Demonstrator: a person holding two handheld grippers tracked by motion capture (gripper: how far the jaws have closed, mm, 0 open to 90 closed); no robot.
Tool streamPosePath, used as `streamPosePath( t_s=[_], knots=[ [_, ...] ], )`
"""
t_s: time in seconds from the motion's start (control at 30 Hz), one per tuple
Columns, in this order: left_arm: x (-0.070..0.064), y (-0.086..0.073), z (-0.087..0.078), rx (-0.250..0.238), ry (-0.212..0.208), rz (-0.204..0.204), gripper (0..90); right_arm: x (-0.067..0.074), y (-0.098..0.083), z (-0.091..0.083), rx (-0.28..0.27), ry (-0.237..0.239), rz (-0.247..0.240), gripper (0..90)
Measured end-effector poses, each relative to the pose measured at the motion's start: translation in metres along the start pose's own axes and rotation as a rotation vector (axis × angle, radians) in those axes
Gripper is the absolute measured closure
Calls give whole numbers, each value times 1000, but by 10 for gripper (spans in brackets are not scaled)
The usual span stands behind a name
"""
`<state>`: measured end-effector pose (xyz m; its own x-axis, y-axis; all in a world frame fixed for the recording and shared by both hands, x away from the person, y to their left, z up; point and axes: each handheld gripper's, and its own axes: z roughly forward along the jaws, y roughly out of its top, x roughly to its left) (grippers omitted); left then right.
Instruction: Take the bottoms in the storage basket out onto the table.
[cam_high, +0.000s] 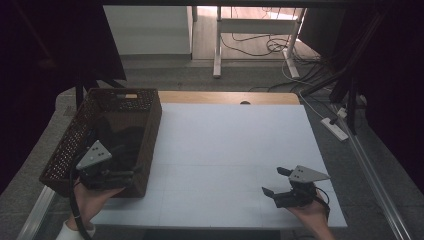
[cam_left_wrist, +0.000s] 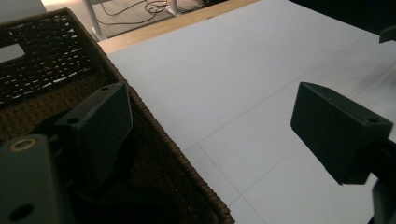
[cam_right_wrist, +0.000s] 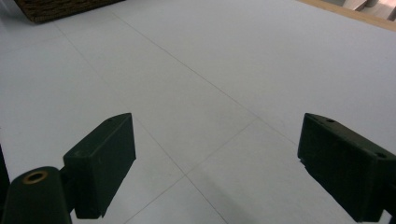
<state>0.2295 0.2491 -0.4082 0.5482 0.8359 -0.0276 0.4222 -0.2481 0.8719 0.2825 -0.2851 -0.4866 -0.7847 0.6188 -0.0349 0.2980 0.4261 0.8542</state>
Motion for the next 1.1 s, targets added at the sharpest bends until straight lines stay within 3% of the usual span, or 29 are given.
streamPosePath(
  t_s=[0.23,0.33,0.43,0.8,1.03,1.1],
  knots=[
    [6,0,-5,-6,11,-8,128,1,0,0,6,3,-4,118],
    [11,0,-8,-33,-22,-54,126,0,-1,1,19,-3,3,118],
    [15,1,-9,-48,-23,-79,133,-1,-1,1,21,-6,3,118],
    [25,14,-6,-15,12,-59,135,-1,-2,1,23,8,7,117],
    [33,16,-4,-6,19,-61,135,-1,-3,2,31,4,11,118],
    [38,15,-4,-8,10,-81,134,-3,-4,2,25,12,26,118]
  ],
)
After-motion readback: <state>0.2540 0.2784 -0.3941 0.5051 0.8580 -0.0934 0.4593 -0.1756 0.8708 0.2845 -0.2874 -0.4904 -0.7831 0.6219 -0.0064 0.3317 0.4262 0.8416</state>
